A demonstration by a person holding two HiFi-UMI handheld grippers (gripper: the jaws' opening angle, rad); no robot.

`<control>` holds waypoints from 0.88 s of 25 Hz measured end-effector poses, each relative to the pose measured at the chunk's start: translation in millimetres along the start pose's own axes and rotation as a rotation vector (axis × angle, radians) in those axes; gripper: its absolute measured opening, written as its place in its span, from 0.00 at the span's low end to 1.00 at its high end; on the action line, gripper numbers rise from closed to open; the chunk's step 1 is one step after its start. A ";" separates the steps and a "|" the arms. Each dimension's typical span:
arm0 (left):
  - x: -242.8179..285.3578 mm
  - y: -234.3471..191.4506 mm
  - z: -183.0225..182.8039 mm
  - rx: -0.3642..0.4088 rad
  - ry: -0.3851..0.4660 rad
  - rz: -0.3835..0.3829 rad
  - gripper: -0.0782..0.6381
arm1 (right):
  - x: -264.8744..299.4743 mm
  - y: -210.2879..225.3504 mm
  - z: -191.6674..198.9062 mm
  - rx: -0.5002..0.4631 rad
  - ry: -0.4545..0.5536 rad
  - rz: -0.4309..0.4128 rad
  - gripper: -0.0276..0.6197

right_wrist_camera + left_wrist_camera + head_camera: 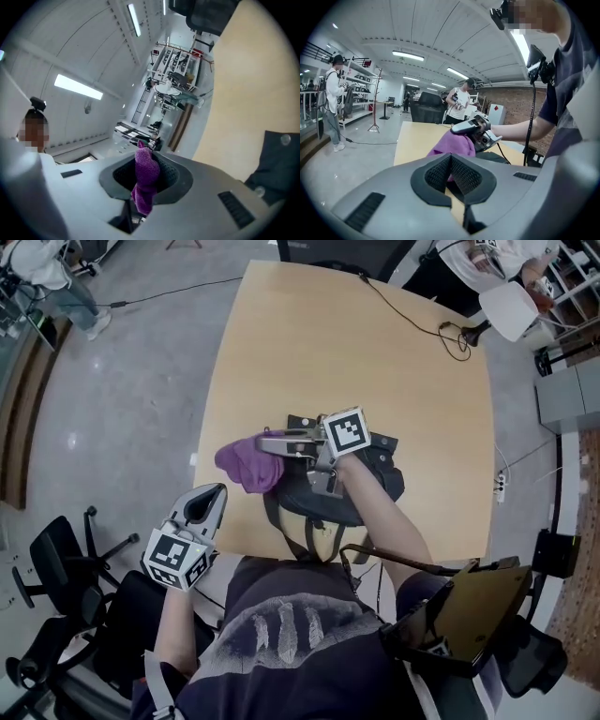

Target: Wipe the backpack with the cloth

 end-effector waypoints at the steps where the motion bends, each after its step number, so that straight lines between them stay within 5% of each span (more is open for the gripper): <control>1: 1.7 1.5 -0.4 0.004 -0.001 0.005 0.12 | -4.2 4.1 7.2 0.013 -0.032 0.051 0.13; 3: 5.5 6.6 -2.2 0.013 0.000 0.020 0.12 | -21.4 28.7 25.9 0.002 -0.151 0.321 0.13; 6: 10.3 15.2 -6.3 0.028 0.006 0.047 0.12 | -49.3 61.5 48.0 -0.144 -0.389 0.766 0.13; 8: 12.5 18.8 -7.3 0.035 0.006 0.058 0.12 | -61.9 67.6 52.4 -0.241 -0.492 0.907 0.13; 14: 16.4 31.8 -3.4 0.046 -0.017 0.084 0.12 | -81.4 58.9 56.9 -0.339 -0.587 0.997 0.13; 22: 24.4 50.8 -9.9 0.086 -0.024 0.134 0.12 | -144.2 48.7 63.5 -0.318 -0.588 1.101 0.13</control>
Point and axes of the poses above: the fingertips, and each gripper's own axes: x forward along the fingers, y to its right, z out of its underside, the point moved 7 cm from there along -x, backward along the fingers, and after that the axes turned 9 degrees about -z, right-handed, at the moved point
